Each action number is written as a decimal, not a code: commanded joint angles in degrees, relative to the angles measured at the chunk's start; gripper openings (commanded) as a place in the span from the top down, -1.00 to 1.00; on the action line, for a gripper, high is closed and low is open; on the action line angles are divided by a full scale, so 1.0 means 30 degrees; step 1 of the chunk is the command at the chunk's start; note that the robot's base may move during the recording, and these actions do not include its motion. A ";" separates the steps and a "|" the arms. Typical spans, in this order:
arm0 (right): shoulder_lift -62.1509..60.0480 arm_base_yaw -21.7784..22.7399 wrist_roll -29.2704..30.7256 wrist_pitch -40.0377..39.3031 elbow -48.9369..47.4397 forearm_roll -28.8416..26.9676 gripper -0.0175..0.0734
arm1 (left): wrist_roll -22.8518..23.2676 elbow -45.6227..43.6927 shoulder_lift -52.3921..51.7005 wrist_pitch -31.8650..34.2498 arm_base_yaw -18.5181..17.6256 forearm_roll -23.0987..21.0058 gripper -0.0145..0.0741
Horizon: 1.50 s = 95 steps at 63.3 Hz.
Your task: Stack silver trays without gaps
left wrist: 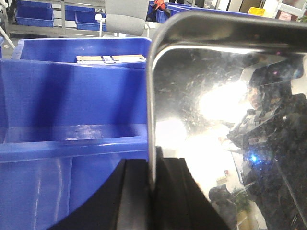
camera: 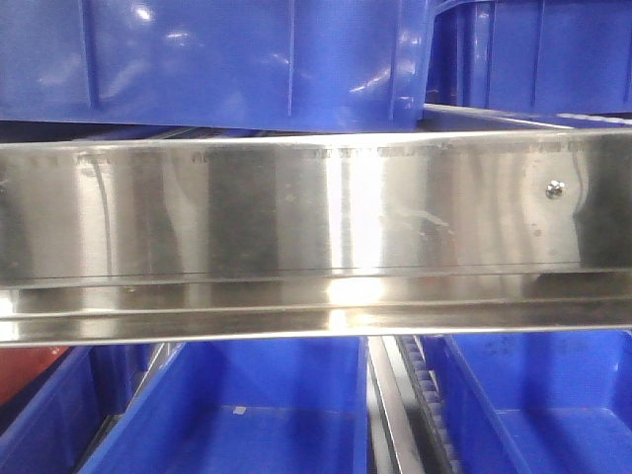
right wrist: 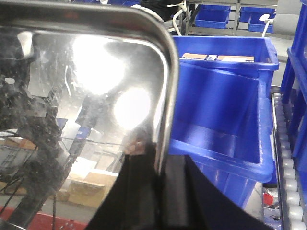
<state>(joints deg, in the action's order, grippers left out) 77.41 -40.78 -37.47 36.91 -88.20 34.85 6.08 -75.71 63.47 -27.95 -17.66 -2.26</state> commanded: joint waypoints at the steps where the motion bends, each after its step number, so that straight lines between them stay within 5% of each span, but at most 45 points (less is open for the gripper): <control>1: -0.0278 0.0072 0.0272 -0.0425 -0.0122 0.0734 0.79 | 0.0080 -0.0160 -0.0293 0.1055 -0.0061 0.0052 0.71; 95: -0.0278 0.0072 0.0272 -0.0491 -0.0122 0.0734 0.79 | 0.0080 -0.0160 -0.0293 0.1140 -0.0061 0.0052 0.71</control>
<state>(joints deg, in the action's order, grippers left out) 77.41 -40.78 -37.47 36.60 -88.20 34.89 6.08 -75.71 63.45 -27.57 -17.66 -2.26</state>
